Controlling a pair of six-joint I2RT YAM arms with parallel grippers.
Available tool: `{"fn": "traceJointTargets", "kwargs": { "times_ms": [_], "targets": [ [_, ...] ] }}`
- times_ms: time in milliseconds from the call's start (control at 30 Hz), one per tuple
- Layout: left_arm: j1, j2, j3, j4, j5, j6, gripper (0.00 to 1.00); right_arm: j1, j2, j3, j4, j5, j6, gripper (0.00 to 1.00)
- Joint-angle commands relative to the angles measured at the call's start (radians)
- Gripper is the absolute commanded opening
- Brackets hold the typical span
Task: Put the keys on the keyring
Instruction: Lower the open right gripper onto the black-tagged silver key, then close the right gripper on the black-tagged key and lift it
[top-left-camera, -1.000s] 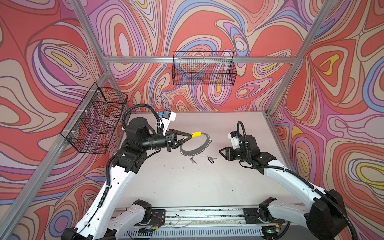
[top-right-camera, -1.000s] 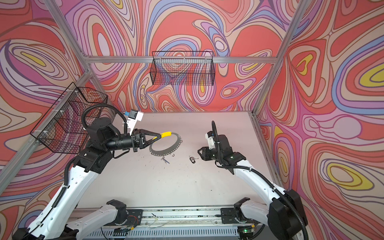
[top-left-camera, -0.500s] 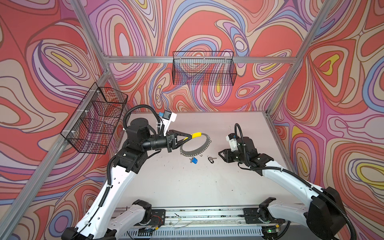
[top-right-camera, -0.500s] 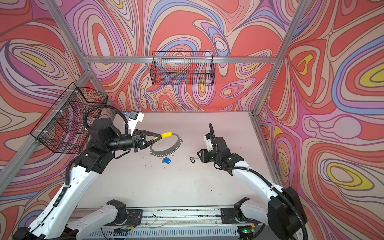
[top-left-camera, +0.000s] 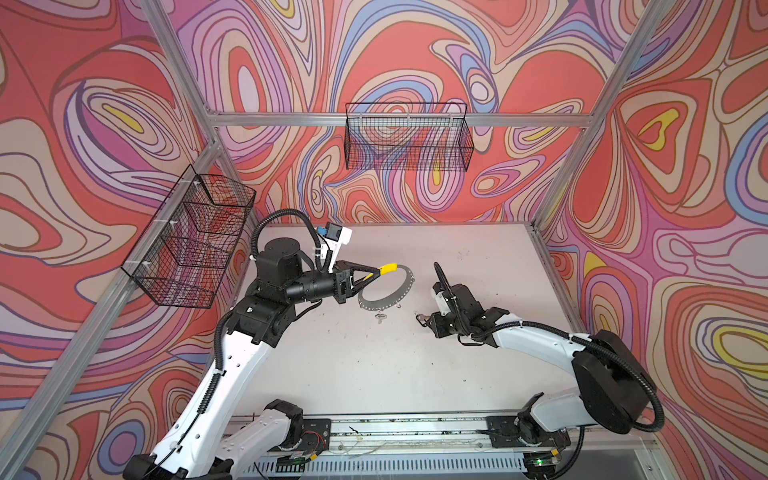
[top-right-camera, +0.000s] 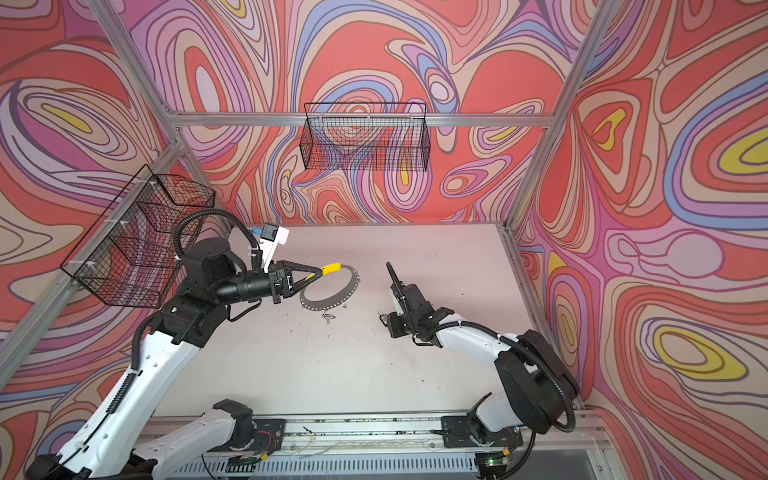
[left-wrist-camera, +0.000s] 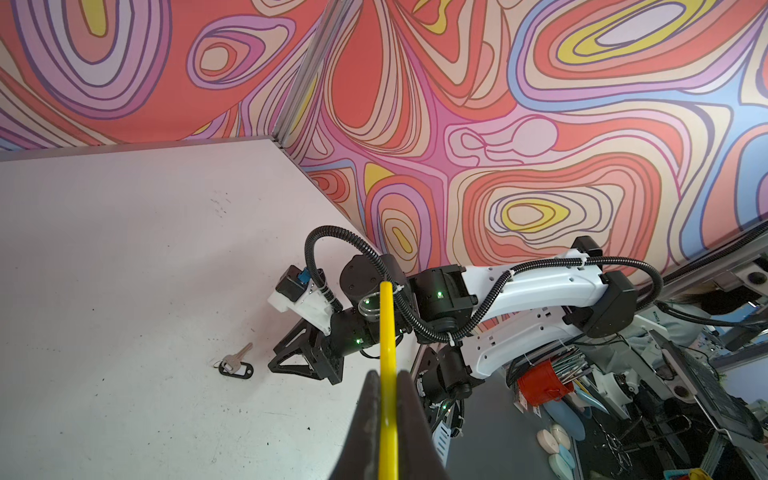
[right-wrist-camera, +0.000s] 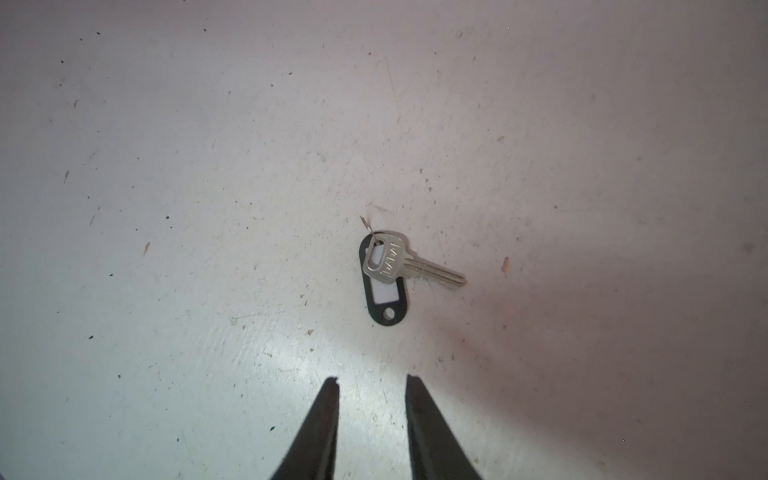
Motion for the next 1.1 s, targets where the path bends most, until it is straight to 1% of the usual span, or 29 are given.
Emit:
{"fn": "traceJointTargets", "kwargs": {
  "times_ms": [0,133,367,500,1067],
  "targets": [
    [0.002,-0.018,-0.01,-0.014,-0.014,0.026,0.0,0.002,0.053,0.058,0.078,0.034,-0.046,0.28],
    [0.004,-0.017,-0.009,-0.029,-0.021,0.036,0.0,0.002,0.129,0.109,0.096,0.02,-0.082,0.28],
    [0.003,-0.025,-0.018,-0.048,-0.04,0.051,0.0,0.002,0.212,0.158,0.094,0.019,-0.122,0.25],
    [0.005,-0.023,-0.017,-0.053,-0.043,0.055,0.0,0.002,0.236,0.16,0.11,0.002,-0.124,0.23],
    [0.01,-0.028,-0.024,-0.061,-0.047,0.051,0.0,0.002,0.285,0.178,0.125,0.026,-0.148,0.15]
  ]
}}
